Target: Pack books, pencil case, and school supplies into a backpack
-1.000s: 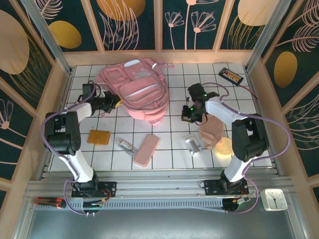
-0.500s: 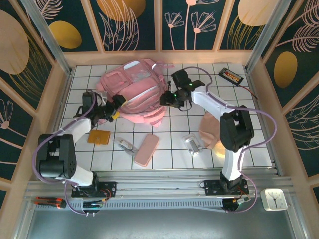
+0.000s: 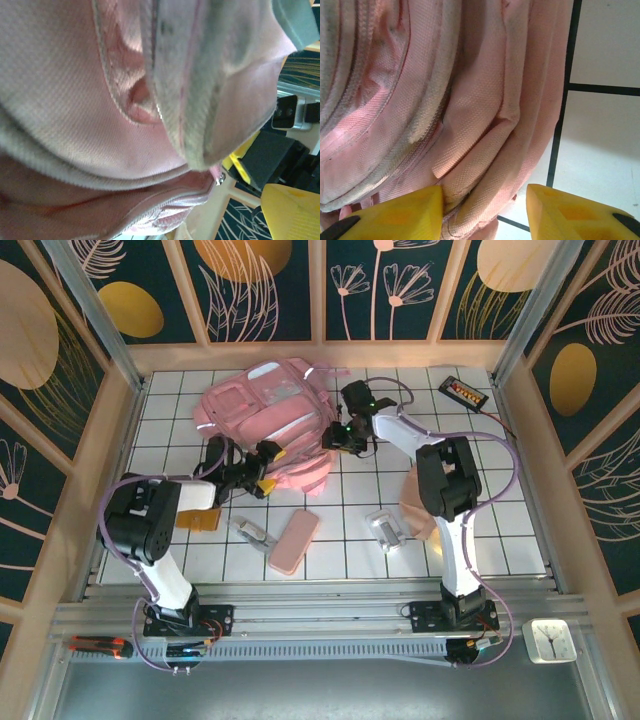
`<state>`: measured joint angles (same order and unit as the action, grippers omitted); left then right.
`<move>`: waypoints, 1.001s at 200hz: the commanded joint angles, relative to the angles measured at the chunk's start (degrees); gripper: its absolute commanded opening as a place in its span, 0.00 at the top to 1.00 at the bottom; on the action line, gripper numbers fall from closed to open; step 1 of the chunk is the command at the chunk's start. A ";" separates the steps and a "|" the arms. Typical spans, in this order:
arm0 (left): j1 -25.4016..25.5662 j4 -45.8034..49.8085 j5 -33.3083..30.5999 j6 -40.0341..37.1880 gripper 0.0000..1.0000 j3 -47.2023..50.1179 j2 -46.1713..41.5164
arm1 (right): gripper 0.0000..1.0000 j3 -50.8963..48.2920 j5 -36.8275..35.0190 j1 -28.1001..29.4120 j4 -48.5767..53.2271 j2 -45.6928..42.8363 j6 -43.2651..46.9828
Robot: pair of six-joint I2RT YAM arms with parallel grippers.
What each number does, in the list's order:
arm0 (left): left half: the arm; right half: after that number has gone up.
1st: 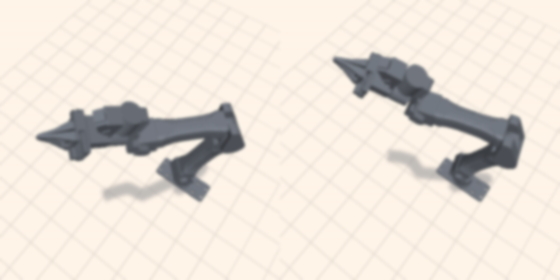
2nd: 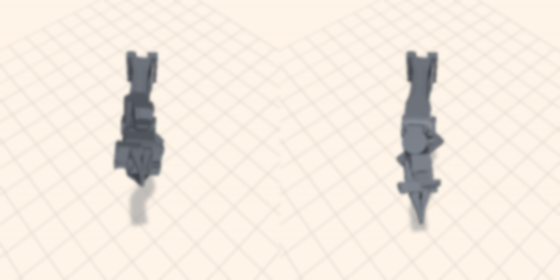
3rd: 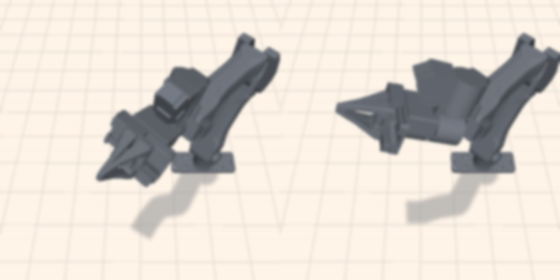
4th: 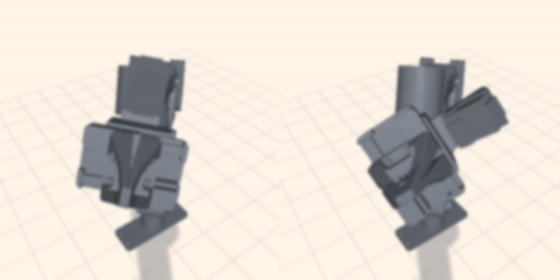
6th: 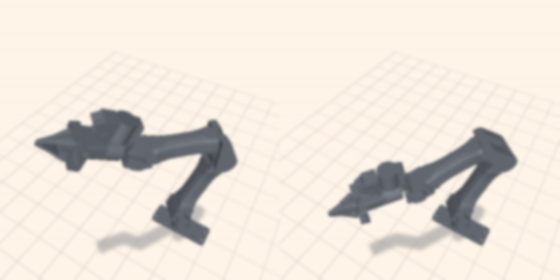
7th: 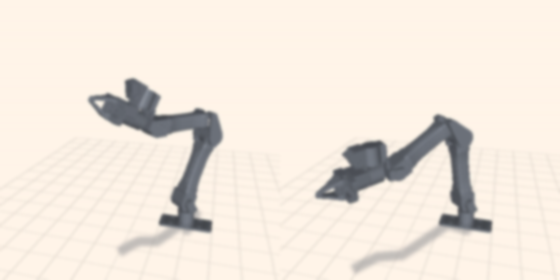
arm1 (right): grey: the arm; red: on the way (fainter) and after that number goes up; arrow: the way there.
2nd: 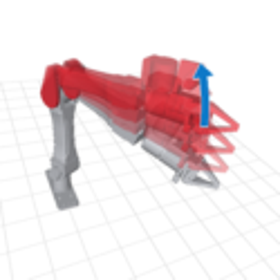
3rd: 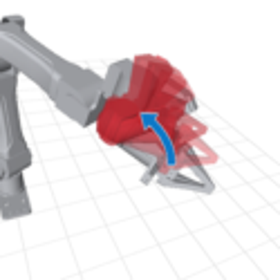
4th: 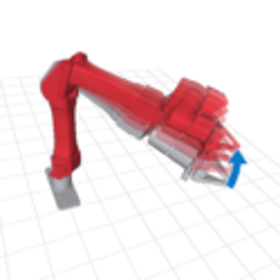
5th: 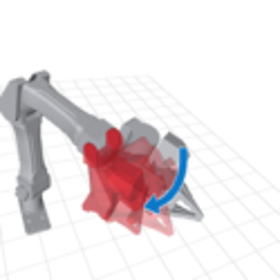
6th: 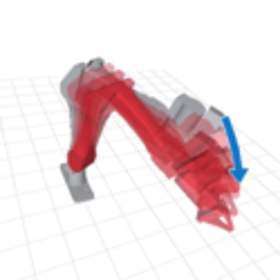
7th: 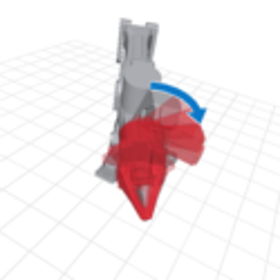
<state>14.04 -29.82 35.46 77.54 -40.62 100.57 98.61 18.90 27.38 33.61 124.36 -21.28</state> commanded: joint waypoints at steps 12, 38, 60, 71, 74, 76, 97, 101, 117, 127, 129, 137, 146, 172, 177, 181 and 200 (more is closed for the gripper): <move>0.48 -0.83 -3.02 1.87 0.01 -1.79 4.14 | 0.70 -6.57 0.12 0.66 -2.08 -1.24 -2.23; 0.53 2.16 -3.58 -1.39 0.18 -3.71 5.61 | 0.97 -17.45 3.12 2.95 -6.91 -6.42 -6.46; 0.38 7.66 -3.78 -6.52 0.22 -5.74 5.15 | 0.98 -25.50 5.48 6.88 -9.86 -12.07 -10.57; 0.40 11.26 -4.20 -10.03 0.22 -7.01 4.46 | 0.98 -28.10 6.49 8.76 -10.65 -14.47 -12.32; 0.39 12.32 -4.30 -11.00 0.22 -7.32 4.27 | 0.98 -28.56 6.50 9.31 -10.58 -15.20 -12.60; 0.33 12.86 -4.38 -11.53 0.22 -7.55 4.14 | 0.98 -28.80 6.42 9.48 -10.49 -15.55 -12.75; 0.32 19.28 -5.72 -17.74 0.33 -9.56 3.14 | 0.94 -29.30 5.55 10.29 -8.24 -18.87 -12.77; 0.30 19.79 -5.75 -18.65 0.42 -9.73 3.03 | 0.92 -28.82 5.08 10.16 -7.36 -19.25 -12.59; 0.29 21.18 -5.20 -20.67 0.63 -9.97 2.88 | 0.71 -24.90 2.18 9.73 -3.21 -20.53 -10.02; 0.35 21.22 -4.84 -21.19 0.78 -9.63 2.65 | 0.61 -21.66 1.10 9.39 -0.60 -20.59 -8.37; 0.37 21.17 -4.80 -21.20 0.79 -9.52 2.53 | 0.59 -20.99 1.00 9.32 -0.15 -20.54 -8.11; 0.33 20.76 -4.83 -21.14 0.82 -8.91 2.14 | 0.54 -18.40 1.41 9.26 1.06 -20.08 -7.29; 0.36 19.90 -4.88 -21.20 0.89 -8.22 1.53 | 0.52 -15.96 2.57 9.31 1.87 -19.18 -6.70; 0.30 15.69 -3.67 -19.91 0.96 -5.94 0.20 | 0.50 -12.06 8.50 9.26 0.06 -15.03 -7.27; 0.33 13.77 -3.01 -19.25 0.97 -5.28 -0.06 | 0.50 -11.80 9.40 9.33 -0.66 -14.34 -7.65; 0.36 12.18 -2.46 -18.59 0.97 -4.70 -0.23 | 0.51 -11.63 10.11 9.38 -1.39 -13.79 -7.88; 0.35 6.11 -1.63 -16.25 0.98 -2.29 -2.00 | 0.50 -9.45 11.60 9.83 -2.11 -11.50 -8.41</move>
<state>13.93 -15.97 30.74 59.16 -45.80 101.51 86.56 25.82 36.53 32.51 109.19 -29.93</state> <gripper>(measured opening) 0.052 0.495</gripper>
